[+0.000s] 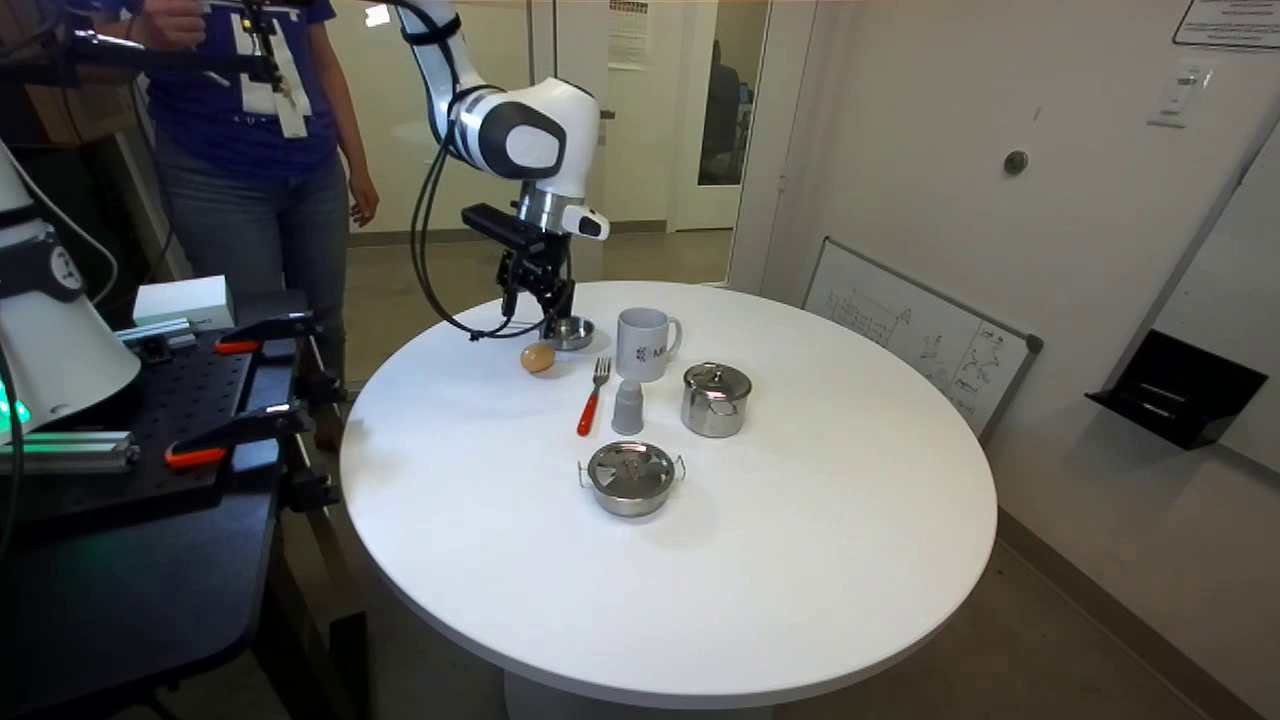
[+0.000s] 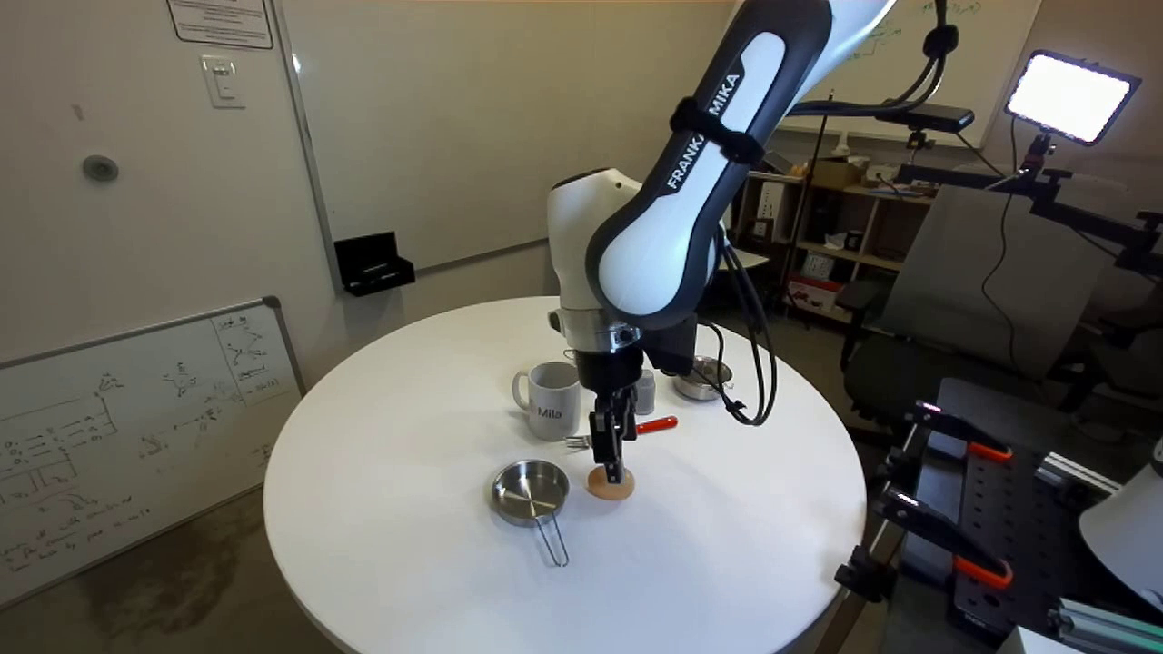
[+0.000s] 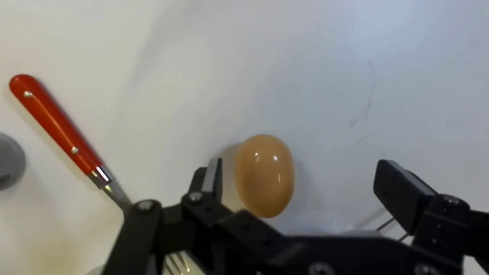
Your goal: Put the egg on the silver pan
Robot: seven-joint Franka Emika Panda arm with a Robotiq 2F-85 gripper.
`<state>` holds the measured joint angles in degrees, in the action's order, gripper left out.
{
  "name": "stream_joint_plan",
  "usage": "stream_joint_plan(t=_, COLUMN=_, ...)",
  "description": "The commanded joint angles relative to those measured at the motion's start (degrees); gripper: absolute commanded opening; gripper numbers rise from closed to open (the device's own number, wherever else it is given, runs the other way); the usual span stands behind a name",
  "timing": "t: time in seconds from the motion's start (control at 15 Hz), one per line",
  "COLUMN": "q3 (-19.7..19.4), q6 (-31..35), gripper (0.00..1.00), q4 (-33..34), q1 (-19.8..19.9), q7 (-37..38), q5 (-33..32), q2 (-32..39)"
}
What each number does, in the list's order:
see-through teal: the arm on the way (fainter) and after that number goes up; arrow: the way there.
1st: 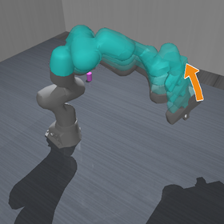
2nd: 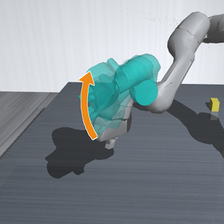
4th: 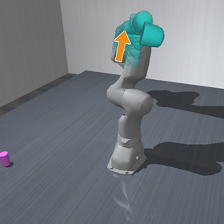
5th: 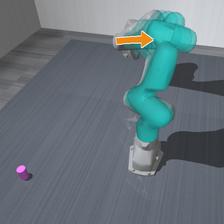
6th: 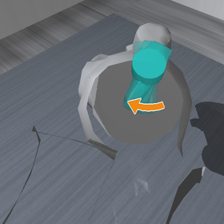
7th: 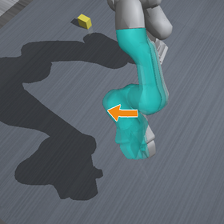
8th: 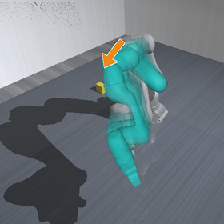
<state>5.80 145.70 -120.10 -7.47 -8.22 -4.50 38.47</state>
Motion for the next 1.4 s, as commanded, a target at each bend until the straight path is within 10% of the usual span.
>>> stream_joint_plan(t=0.0, q3=-0.2, q6=1.6, gripper=1.00, q4=3.3, q1=-0.8, q7=-0.2, q5=-2.2, q2=3.3)
stream_joint_plan(t=1.33, q3=-1.4, q6=-0.7, gripper=1.00, q4=9.8, q1=-4.0, q7=0.0, q5=-6.4, q2=9.7)
